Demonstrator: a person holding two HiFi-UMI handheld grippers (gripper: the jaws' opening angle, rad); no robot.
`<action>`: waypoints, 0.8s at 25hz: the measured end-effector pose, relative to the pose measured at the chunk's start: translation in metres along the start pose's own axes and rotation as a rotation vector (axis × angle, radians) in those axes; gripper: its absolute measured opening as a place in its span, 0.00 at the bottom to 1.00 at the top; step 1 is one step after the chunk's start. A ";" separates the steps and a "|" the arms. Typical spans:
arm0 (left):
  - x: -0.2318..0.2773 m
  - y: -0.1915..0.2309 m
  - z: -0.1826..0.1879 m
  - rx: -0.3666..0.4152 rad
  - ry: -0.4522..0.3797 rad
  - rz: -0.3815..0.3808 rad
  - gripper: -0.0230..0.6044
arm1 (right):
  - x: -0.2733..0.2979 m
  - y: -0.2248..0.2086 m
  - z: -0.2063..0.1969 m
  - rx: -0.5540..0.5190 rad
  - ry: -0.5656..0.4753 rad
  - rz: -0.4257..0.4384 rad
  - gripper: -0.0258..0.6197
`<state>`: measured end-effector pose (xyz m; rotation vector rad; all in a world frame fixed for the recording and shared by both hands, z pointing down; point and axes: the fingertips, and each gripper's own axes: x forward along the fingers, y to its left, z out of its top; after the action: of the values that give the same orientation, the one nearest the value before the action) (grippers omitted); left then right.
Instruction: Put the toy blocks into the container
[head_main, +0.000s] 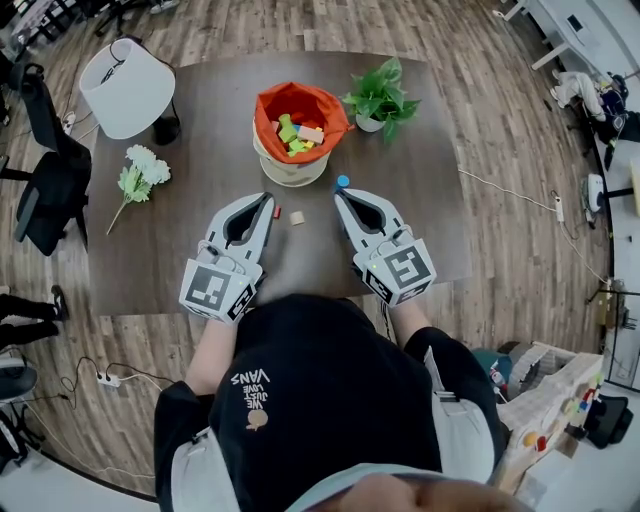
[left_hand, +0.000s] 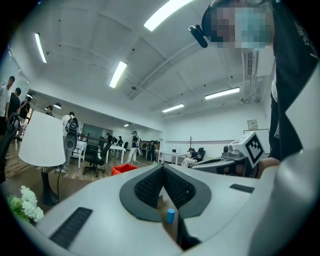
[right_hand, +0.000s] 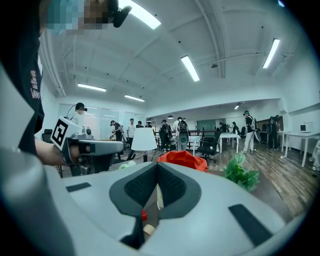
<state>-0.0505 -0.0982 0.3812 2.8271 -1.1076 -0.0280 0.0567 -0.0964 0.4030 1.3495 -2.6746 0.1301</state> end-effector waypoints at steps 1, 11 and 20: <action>0.000 0.000 0.000 -0.001 -0.001 -0.001 0.05 | 0.001 0.000 0.000 0.000 -0.001 0.004 0.07; -0.012 0.005 0.002 -0.013 -0.015 0.038 0.05 | 0.033 0.012 -0.005 -0.023 0.028 0.096 0.07; -0.034 0.022 0.004 -0.022 -0.016 0.120 0.05 | 0.068 0.030 -0.015 -0.045 0.068 0.191 0.07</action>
<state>-0.0907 -0.0913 0.3791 2.7399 -1.2706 -0.0533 -0.0063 -0.1300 0.4283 1.0561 -2.7261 0.1330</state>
